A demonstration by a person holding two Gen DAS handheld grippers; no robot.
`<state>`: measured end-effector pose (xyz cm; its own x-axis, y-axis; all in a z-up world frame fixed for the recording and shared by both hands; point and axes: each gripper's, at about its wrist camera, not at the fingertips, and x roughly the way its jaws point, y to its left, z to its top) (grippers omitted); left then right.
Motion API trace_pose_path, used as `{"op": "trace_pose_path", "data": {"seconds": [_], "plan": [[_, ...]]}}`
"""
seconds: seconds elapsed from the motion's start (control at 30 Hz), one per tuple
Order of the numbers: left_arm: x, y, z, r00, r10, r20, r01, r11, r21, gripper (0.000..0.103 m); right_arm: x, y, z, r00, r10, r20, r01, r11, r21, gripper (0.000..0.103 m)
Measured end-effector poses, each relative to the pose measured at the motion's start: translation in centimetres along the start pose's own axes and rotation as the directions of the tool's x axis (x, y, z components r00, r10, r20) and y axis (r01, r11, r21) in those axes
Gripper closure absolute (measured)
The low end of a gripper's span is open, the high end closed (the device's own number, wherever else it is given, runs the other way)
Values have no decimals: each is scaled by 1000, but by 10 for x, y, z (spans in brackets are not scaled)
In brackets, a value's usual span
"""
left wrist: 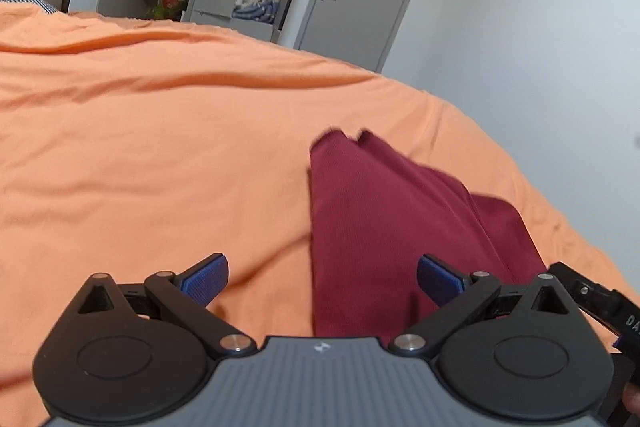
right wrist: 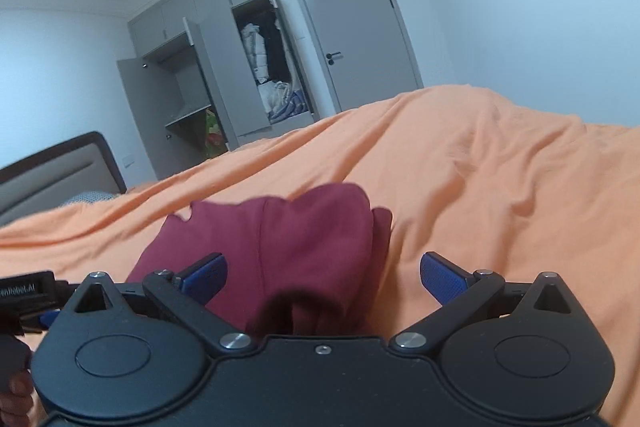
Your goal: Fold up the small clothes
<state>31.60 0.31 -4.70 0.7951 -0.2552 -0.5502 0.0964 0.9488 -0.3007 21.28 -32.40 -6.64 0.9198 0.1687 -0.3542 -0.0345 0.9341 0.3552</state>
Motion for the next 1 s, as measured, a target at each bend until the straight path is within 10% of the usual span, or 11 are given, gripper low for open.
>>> {"op": "trace_pose_path", "data": {"seconds": [0.33, 1.0], "plan": [[47, 10, 8, 998, 4, -70, -6, 1000, -17, 0, 56, -9, 1, 988, -106, -109, 110, 994, 30, 1], [46, 2, 14, 997, -12, -76, 11, 1000, -19, 0, 53, -18, -2, 995, 17, -103, -8, 996, 92, 0]]}}
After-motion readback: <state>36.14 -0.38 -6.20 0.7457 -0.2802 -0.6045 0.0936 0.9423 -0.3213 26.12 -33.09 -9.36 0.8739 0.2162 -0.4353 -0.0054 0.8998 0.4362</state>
